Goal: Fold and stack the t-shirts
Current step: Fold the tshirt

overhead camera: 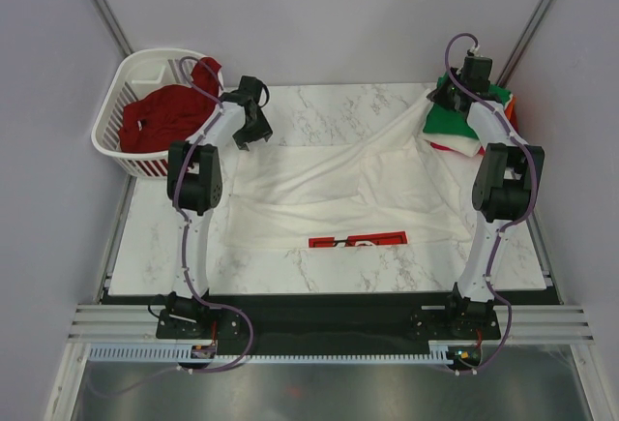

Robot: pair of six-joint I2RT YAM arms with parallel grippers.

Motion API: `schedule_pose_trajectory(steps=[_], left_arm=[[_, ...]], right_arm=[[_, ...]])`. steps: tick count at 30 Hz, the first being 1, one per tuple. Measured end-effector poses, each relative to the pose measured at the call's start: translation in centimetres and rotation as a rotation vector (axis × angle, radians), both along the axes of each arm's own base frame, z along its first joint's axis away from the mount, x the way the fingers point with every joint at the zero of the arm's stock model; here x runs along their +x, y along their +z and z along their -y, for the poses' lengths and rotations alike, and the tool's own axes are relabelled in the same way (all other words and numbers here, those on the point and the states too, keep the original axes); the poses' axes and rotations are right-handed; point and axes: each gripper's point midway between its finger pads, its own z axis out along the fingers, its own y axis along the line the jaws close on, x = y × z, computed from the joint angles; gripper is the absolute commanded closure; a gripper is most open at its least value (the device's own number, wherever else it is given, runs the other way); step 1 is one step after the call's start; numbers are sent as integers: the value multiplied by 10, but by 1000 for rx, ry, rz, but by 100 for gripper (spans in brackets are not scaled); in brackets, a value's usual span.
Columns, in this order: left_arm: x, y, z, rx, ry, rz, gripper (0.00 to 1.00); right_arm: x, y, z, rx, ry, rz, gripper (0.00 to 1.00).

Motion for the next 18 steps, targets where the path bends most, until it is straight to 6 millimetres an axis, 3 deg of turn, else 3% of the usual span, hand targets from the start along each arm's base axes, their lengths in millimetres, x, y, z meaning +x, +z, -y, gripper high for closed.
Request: schedule_pose_trajectory(steps=[7,11,18], left_arm=[[-3,-12,4,-12,-14,-32,33],[-6,-15,4,-12,-15,-43,39],[-6,-19,4,-10,-15,-51,65]], right_arm=[[0,0,-1,4,4,0,100],[0,0,-4,10,13,1,100],[0,0,-5,12,17,0,100]])
